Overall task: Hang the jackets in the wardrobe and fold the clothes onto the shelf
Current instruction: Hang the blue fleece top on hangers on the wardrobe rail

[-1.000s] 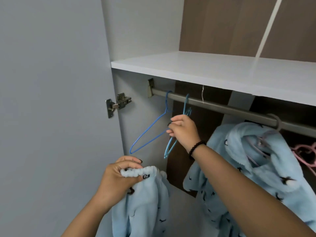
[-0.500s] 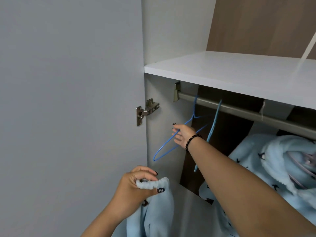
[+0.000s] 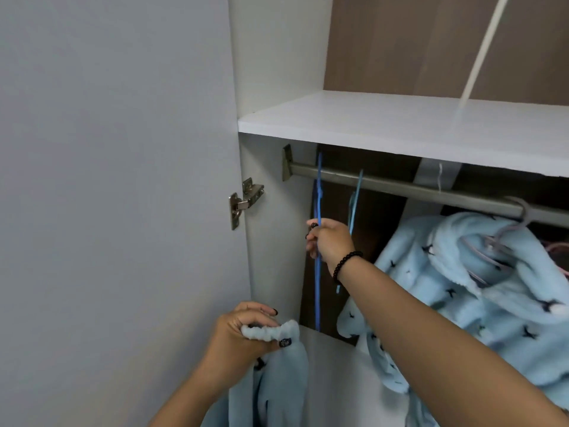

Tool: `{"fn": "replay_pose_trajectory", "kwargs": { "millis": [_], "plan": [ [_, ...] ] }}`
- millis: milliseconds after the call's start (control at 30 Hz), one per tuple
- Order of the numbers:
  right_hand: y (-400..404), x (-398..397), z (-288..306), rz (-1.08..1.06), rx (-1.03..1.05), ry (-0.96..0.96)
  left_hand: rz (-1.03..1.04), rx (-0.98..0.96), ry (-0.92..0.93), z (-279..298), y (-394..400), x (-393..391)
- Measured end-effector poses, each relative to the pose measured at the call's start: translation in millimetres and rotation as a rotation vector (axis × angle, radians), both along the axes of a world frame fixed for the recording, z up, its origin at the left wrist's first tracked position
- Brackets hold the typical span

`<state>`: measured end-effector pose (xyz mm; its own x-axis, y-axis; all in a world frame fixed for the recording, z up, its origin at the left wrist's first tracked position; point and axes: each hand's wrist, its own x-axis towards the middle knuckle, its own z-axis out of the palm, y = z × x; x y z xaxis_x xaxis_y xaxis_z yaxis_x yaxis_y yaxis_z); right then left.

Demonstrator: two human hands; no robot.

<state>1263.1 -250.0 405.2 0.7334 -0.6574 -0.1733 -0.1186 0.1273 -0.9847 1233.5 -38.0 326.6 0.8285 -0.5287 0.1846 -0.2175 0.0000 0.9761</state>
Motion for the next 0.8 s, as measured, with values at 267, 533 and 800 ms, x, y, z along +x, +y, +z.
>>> {"fn": "replay_pose_trajectory", "kwargs": {
  "millis": [267, 533, 800],
  "plan": [
    [17, -121, -1, -0.057, -0.35, 0.134, -0.149, -0.013, 0.044, -8, 0, -8],
    [10, -260, -5, -0.109, -0.761, 0.314, -0.384, 0.055, 0.0, -10, -2, -29],
    [-8, -369, 9, -0.106, -0.806, 0.309, -0.774, 0.273, -0.234, 13, -11, -58]
  ]
}}
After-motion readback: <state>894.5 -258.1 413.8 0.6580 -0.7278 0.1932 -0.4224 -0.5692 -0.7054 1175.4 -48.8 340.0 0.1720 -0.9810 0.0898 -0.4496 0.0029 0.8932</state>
